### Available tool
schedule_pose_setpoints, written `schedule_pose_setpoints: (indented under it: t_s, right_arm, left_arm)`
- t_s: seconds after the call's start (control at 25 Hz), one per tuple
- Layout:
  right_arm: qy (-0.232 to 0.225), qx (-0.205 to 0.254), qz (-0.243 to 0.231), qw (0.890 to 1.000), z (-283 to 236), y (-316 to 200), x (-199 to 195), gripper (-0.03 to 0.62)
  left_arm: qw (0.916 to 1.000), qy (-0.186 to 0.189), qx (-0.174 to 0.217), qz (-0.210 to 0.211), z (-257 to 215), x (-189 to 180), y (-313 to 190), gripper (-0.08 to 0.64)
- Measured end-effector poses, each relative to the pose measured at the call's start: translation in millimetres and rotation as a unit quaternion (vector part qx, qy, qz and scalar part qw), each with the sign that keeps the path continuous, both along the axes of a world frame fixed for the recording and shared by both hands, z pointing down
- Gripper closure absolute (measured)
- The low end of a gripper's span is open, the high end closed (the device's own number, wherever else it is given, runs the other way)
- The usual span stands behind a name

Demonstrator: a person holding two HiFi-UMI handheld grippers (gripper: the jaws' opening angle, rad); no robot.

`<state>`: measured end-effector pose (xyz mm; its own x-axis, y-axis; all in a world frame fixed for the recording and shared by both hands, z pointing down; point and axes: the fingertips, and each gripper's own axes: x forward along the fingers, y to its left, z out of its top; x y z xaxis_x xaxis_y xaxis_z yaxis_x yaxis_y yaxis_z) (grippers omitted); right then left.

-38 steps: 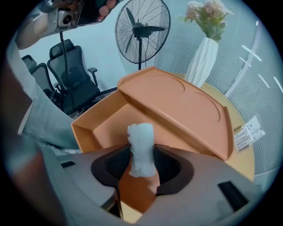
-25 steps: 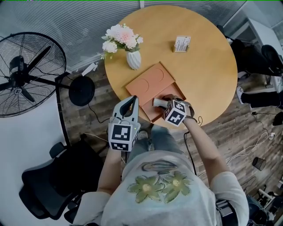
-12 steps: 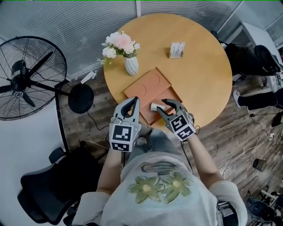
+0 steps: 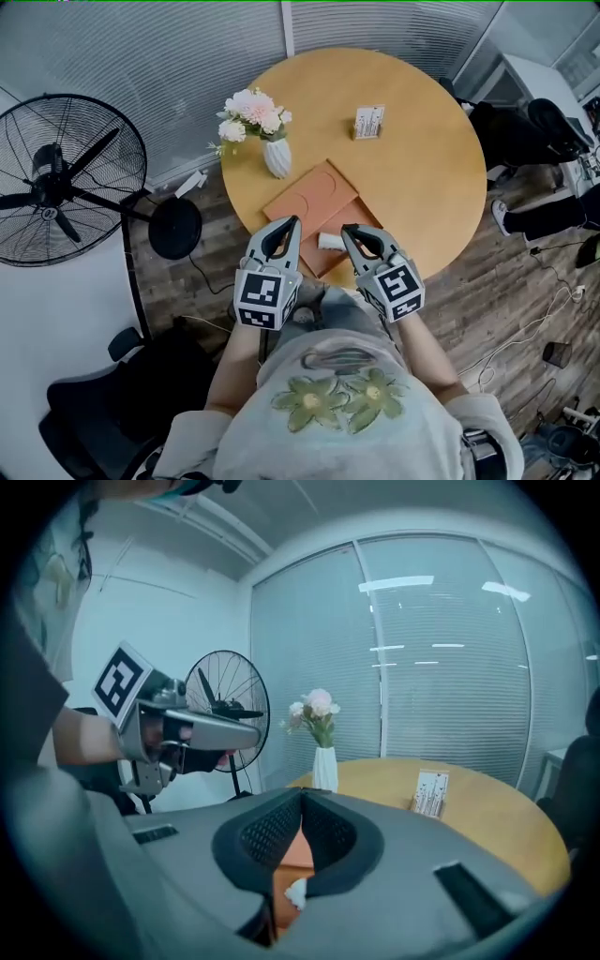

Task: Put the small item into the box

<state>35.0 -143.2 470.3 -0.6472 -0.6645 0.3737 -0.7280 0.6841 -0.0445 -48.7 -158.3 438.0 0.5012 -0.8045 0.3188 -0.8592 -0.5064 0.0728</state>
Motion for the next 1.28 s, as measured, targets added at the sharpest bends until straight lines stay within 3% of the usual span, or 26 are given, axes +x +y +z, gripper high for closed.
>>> schedule_pose_setpoints:
  t_s: [0.52,1.08,1.28]
  right_arm:
    - [-0.061,0.022,0.028,0.997,-32.1,11.9,14.3,0.589]
    - [-0.066,0.034,0.034,0.997,-41.9,16.6,16.6,0.589]
    - [-0.067,0.035,0.033,0.997,-42.8,17.3,17.6,0.589]
  left_arm:
    - [0.9994,0.007,-0.005,0.032,0.6,30.9,12.9,0.558]
    - [0.9994,0.013,-0.010,0.029,2.6,29.3,17.0,0.558]
    - [0.9981,0.038,-0.030,0.038,1.2,32.8,19.6,0.558]
